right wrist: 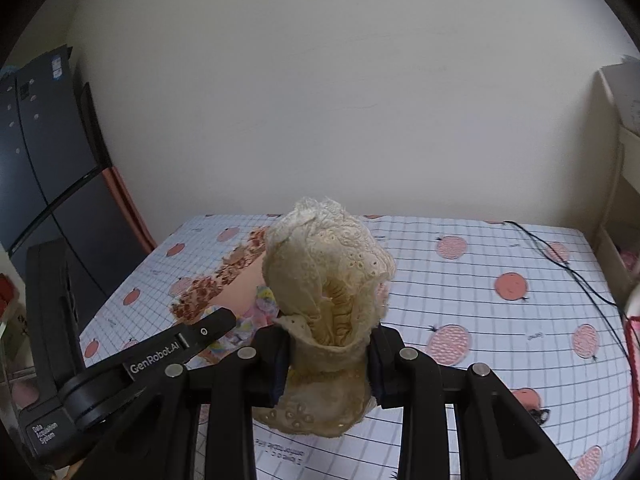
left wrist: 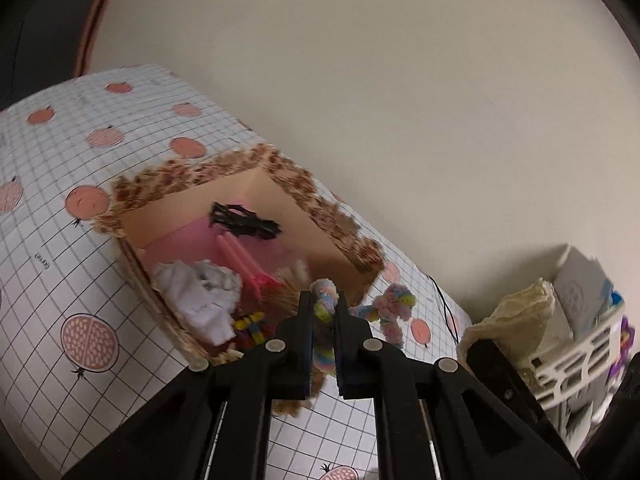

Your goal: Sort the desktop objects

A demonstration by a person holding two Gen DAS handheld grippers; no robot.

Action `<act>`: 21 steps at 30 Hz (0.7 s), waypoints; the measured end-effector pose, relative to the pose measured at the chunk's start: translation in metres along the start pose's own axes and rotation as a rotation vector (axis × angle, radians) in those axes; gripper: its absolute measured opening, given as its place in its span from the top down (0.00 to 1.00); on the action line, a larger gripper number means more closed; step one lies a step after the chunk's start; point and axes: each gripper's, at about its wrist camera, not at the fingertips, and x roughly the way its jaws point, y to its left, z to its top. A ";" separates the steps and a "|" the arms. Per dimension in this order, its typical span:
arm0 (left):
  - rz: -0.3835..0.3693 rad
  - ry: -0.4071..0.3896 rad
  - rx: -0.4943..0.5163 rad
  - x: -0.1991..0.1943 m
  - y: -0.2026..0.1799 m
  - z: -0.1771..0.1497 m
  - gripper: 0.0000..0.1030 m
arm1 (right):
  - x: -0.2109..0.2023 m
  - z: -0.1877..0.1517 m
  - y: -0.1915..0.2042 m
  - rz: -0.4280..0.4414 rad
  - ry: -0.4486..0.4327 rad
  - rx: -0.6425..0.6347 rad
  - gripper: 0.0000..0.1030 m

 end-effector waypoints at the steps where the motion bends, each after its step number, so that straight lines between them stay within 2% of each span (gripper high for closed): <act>1: 0.004 -0.004 -0.016 0.000 0.005 0.002 0.92 | 0.004 0.001 0.003 0.003 0.003 -0.004 0.67; 12: 0.055 -0.067 -0.114 -0.011 0.046 0.022 0.92 | 0.034 0.008 0.025 0.047 0.021 0.000 0.67; 21: 0.092 -0.095 -0.141 -0.018 0.062 0.029 0.92 | 0.056 0.010 0.032 0.080 0.037 0.019 0.67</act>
